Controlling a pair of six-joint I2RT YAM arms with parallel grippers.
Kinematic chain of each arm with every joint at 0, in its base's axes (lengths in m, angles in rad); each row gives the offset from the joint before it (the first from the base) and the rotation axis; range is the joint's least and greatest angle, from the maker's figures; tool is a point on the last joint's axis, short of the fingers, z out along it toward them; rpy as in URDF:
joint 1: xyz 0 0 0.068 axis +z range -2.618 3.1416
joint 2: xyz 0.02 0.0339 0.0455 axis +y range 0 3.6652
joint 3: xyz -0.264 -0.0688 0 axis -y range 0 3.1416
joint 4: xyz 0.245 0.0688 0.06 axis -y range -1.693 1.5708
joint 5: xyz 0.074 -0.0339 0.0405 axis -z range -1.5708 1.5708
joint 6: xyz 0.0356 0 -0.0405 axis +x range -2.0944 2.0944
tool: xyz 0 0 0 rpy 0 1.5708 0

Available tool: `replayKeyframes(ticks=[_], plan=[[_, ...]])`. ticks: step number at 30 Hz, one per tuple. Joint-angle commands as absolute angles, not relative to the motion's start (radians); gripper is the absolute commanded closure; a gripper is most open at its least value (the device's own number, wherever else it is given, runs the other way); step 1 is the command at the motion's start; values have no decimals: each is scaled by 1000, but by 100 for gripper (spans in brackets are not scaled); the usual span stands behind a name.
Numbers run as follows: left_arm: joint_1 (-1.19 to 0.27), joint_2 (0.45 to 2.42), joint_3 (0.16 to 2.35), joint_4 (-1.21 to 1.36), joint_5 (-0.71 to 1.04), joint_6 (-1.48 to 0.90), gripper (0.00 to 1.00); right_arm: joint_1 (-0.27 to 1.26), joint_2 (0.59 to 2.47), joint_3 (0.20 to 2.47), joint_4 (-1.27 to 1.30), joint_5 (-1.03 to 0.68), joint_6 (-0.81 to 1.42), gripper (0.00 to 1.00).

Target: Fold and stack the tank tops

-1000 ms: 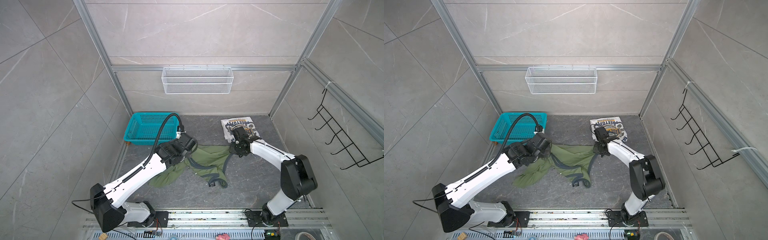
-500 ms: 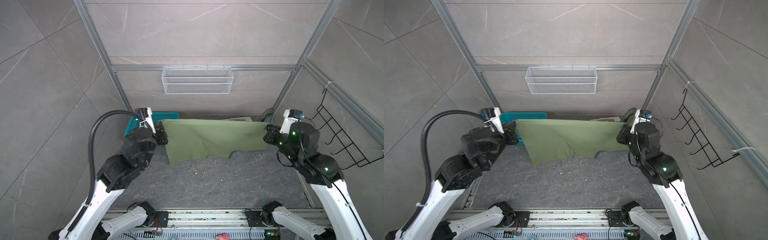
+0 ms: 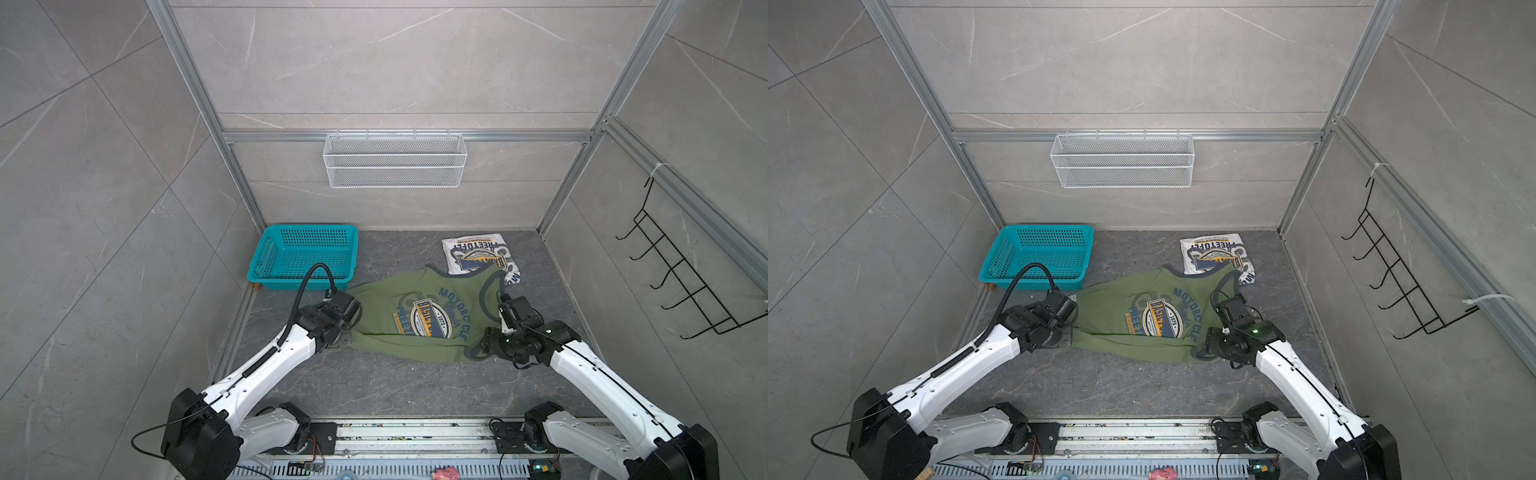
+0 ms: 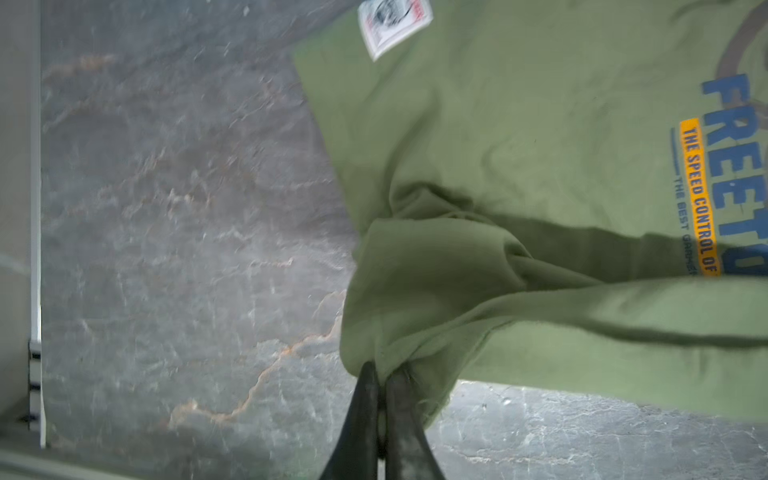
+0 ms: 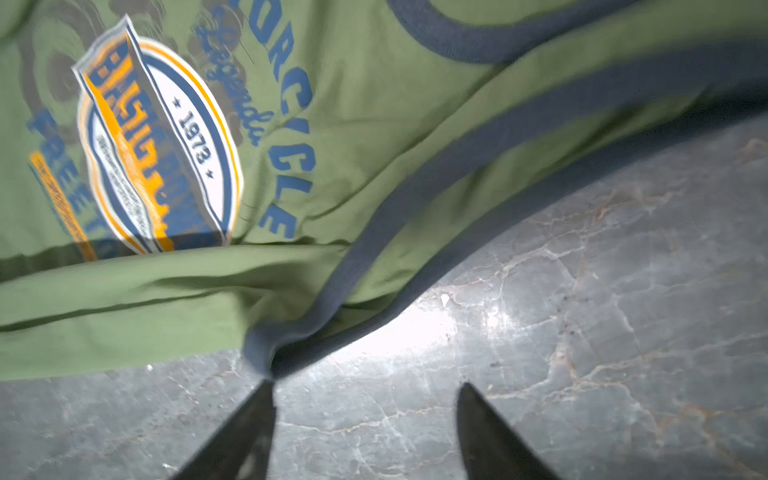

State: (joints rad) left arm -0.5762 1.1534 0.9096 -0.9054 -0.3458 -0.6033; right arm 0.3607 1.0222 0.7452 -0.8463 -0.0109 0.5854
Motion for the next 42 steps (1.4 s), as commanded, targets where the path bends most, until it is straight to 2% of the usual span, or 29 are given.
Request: replayKeyframes(ticks=[1, 8, 14, 22, 27, 30, 38, 42], plan=[[-531, 1077, 960, -911, -329, -629, 100, 348, 1006, 821, -884, 30, 594, 26], [-476, 986, 943, -940, -433, -662, 100, 165, 1097, 851, -926, 53, 588, 28], [-457, 900, 878, -934, -433, -696, 100, 40, 1129, 749, -855, 75, 660, 32], [-454, 903, 837, -922, -416, -718, 100, -144, 1256, 684, -657, -55, 629, 37], [-456, 892, 829, -913, -420, -722, 100, -155, 1393, 722, -601, -97, 590, 41], [-454, 882, 828, -910, -428, -724, 100, -154, 1451, 739, -586, -110, 585, 47], [-453, 870, 830, -896, -424, -724, 100, -154, 1509, 789, -576, -23, 574, 60], [-453, 861, 838, -900, -424, -725, 100, -154, 1567, 820, -568, -13, 578, 62]])
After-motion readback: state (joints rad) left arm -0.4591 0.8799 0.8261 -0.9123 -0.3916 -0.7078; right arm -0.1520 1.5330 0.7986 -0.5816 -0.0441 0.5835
